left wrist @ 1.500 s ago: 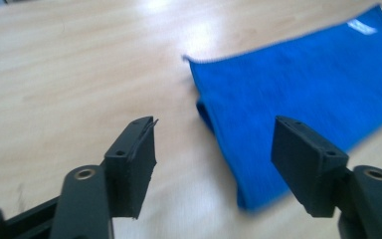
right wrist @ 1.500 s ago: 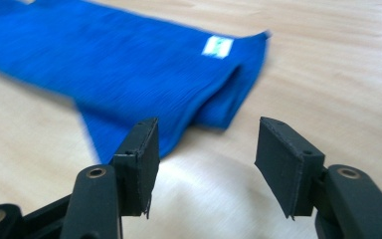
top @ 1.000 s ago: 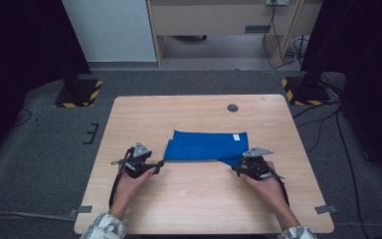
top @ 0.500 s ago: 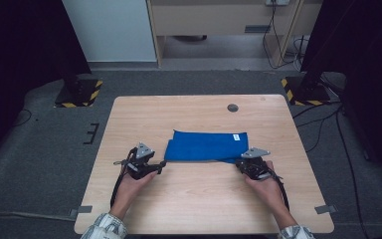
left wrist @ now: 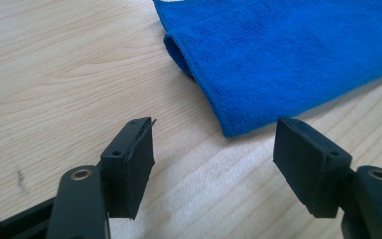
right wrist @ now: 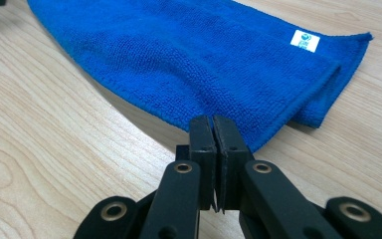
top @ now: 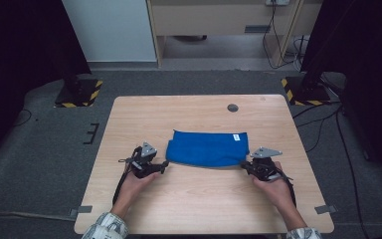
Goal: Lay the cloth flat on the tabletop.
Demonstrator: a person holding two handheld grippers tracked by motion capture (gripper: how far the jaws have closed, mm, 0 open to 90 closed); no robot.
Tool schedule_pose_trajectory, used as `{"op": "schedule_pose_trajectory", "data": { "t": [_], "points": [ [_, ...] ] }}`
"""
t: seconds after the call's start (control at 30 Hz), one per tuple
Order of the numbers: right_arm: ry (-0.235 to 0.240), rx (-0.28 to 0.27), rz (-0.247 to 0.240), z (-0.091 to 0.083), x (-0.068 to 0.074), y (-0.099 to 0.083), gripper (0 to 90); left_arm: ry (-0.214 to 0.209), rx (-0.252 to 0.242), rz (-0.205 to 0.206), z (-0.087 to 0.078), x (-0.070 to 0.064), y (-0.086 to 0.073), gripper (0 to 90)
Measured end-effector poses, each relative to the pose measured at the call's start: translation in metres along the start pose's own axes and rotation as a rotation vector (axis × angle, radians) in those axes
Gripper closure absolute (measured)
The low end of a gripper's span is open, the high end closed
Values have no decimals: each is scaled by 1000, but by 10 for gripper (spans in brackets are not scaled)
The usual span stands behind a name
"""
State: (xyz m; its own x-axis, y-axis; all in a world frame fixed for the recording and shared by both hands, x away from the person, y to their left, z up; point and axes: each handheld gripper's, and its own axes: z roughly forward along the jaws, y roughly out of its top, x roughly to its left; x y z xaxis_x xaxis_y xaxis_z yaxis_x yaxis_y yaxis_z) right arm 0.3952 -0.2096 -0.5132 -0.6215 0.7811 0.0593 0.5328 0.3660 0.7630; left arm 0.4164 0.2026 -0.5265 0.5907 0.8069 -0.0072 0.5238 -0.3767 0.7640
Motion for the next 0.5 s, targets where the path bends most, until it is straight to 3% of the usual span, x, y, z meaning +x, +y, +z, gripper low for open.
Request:
{"op": "schedule_pose_trajectory", "data": {
  "t": [0.07,0.17,0.3,0.33,0.5],
  "points": [
    [-1,-4,7,-2,-2,0,882,-6,8,14,3,-1,1,341],
    [1,-10,9,-5,-3,0,882,-18,11,4,5,-2,2,362],
    [1,-20,27,-10,-7,-1,882,-68,27,-4,12,-4,5,409],
    [2,-20,27,-11,-7,-1,881,-91,29,0,15,-4,6,430],
    [4,-24,30,-11,-10,-1,881,-128,26,-10,18,-4,8,564]
  ]
}}
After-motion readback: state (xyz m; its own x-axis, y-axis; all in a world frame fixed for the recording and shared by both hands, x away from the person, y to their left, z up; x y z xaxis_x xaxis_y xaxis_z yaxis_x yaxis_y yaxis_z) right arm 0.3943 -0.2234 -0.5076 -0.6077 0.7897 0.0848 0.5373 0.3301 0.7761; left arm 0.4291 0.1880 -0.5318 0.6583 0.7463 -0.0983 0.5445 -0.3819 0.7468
